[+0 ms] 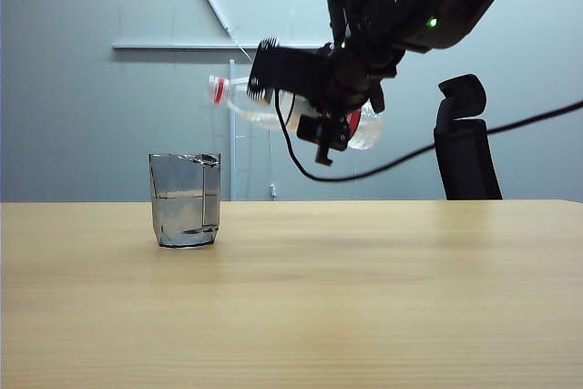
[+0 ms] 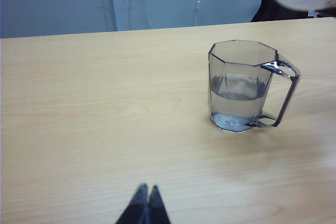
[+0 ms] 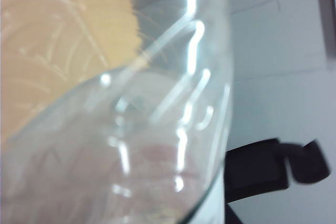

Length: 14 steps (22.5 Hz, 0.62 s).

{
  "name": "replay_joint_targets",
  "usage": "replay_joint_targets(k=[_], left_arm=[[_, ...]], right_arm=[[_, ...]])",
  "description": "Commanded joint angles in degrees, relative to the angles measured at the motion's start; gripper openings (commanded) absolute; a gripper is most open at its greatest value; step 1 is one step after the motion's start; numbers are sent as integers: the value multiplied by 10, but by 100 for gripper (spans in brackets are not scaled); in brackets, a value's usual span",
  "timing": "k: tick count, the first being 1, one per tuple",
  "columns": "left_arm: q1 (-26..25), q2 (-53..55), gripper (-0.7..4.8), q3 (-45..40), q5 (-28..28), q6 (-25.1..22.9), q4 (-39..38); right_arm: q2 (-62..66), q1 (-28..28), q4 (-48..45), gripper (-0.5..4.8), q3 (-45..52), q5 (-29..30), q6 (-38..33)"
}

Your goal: Pick up the mineral water bottle on the table and pour water into the mug until it's half full.

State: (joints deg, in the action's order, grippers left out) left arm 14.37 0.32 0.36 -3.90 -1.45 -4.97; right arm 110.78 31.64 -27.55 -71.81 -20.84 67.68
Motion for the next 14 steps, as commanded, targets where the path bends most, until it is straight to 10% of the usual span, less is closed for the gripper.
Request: replay_joint_targets(k=[1,14], left_arm=[[-1,0,-2,1,1,2,8],[-1,0,-2,2,1,2,8]], right_arm=[[-38,2,-1,274,-6,2,-129],[-113,-19,30,273,21,187,-646]])
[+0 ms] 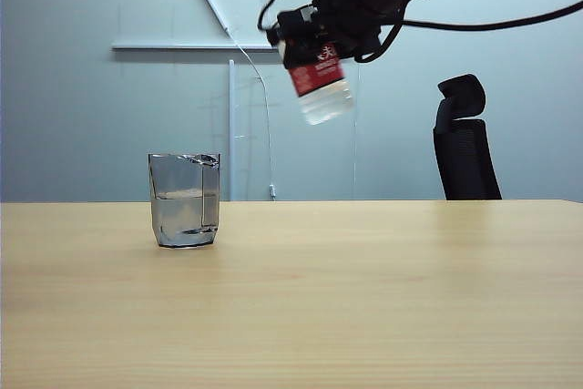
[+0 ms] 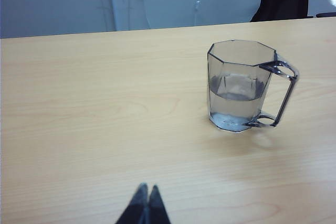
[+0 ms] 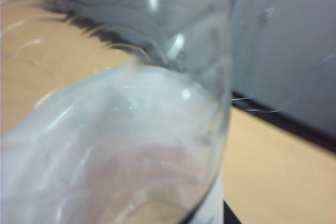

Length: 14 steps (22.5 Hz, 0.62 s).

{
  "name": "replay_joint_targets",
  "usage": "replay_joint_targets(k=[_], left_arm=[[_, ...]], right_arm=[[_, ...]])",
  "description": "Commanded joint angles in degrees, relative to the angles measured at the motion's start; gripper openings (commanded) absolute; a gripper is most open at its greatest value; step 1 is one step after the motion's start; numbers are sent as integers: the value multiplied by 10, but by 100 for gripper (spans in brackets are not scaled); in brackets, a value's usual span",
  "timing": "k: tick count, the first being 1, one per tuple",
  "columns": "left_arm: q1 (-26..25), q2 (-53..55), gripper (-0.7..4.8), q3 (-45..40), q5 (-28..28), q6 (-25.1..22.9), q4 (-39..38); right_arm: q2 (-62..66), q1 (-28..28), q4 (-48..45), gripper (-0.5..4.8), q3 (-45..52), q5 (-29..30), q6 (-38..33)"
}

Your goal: Pick up the mineral water bottle on the table and pour water into the mug until it's half full.

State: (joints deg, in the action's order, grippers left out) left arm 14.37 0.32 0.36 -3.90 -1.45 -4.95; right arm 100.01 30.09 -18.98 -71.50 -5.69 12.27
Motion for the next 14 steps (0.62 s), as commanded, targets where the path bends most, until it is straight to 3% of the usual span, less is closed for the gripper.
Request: replay_joint_targets(k=[1,7,11,14], left_arm=[[-1,0,-2,2,0,2,8],[-1,0,-2,2,1,2,7],[-1,0,-2,2,1,2,7],[-1,0,-2,2,1,2,7]], right_arm=[[-5,-4,-88,273,34,43,-109],[-2,-11,-260,273,146,37,-178],[17,-12,-314,273,196,-9,-183],[49,-12,-325,273,201,-7,-190]])
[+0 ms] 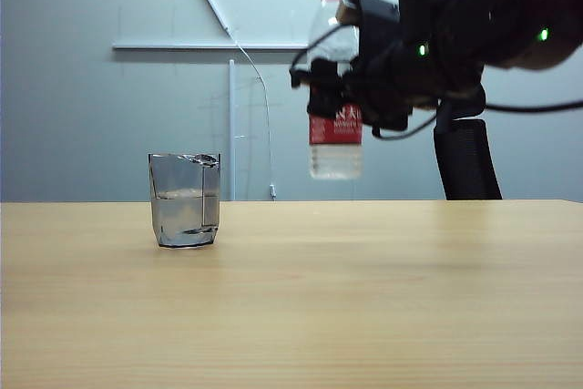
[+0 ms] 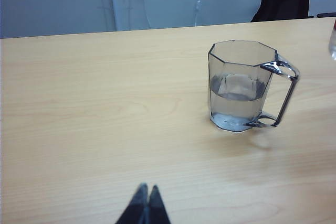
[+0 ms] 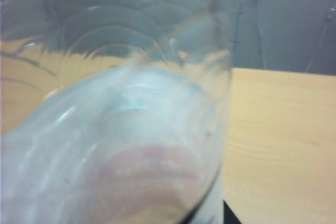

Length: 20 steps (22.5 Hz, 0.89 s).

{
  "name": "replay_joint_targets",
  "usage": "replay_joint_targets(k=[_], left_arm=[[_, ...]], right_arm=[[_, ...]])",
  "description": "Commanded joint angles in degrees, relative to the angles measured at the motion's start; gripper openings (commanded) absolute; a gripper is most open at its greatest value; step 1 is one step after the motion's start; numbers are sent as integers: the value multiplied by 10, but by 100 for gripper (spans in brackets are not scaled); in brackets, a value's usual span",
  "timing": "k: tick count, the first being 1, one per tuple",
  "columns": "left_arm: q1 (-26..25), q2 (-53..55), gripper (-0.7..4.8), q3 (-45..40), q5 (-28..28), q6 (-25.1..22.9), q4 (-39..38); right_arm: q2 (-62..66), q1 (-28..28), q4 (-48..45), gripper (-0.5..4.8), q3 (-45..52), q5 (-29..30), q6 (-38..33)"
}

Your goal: Pick up the mineral water bottle on the table and pour water into the mug until it's half full.

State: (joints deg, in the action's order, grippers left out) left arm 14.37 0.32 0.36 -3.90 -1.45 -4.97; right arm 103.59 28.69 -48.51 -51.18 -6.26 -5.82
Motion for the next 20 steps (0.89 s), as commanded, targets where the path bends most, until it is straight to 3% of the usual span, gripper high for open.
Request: replay_joint_targets(k=[1,20], left_arm=[[-1,0,-2,2,1,2,8],[-1,0,-2,2,1,2,8]], right_arm=[[21,2,-34,273,-3,-2,-9],[80,2,-53,274,4,-3,-19]])
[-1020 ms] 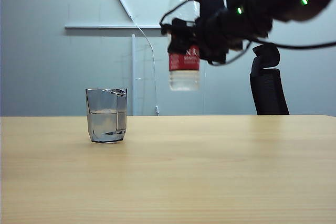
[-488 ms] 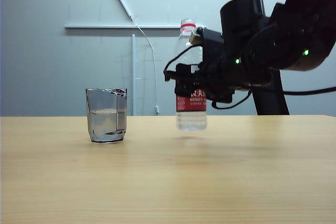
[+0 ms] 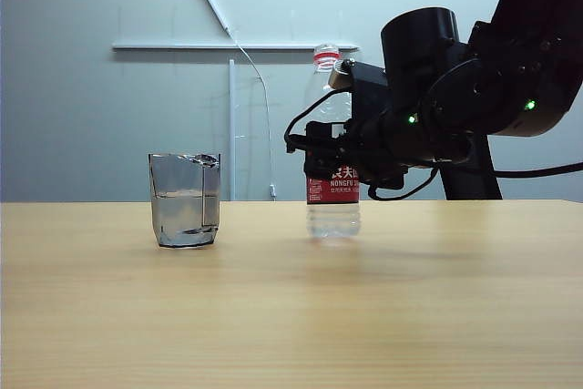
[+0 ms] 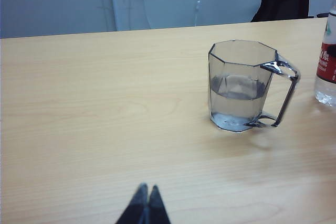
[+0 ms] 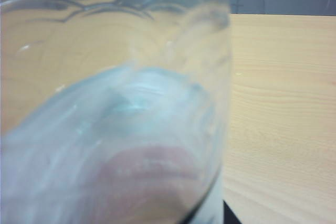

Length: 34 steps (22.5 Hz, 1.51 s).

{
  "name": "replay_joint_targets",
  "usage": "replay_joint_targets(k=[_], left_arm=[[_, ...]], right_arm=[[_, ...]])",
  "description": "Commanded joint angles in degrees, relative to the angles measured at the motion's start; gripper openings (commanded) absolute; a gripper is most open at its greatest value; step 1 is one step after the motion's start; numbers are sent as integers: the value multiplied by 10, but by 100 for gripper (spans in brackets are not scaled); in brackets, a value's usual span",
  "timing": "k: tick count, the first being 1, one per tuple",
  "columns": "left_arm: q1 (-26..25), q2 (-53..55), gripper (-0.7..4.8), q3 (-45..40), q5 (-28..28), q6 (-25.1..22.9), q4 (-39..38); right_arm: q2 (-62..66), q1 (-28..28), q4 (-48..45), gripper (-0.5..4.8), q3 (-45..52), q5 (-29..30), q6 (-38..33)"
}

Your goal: Pick up the mineral water bottle on the table and pour water into the mug until it's half full.

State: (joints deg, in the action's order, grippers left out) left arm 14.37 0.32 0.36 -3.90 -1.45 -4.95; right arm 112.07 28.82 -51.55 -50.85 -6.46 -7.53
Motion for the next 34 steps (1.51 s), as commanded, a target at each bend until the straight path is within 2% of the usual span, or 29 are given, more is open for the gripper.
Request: replay_joint_targets(k=[1,5,6,8,11,14,28,31,34], left_arm=[[-1,0,-2,2,1,2,7],[-1,0,-2,2,1,2,7],[-1,0,-2,2,1,2,7],[-1,0,-2,2,1,2,7],[-1,0,-2,2,1,2,7],[-1,0,-2,2,1,2,7],[-3,0,-2,2,1,2,7],[-18,0,-2,2,2,2,7],[-65,0,-2,2,2,2,7]], right_arm=[[-5,1,-23,274,1,-1,-1],[-5,1,-24,285,16,-1,-2],[-6,1,-26,328,23,0,-2],[-8,1,-27,374,31,0,-2],[-10,1,-27,383,43,0,-2],[-21,1,-27,444,59,0,-4],[-113,4,-40,444,160,0,-17],[-148,4,-40,443,198,2,-49],[-220,6,-40,429,261,7,-67]])
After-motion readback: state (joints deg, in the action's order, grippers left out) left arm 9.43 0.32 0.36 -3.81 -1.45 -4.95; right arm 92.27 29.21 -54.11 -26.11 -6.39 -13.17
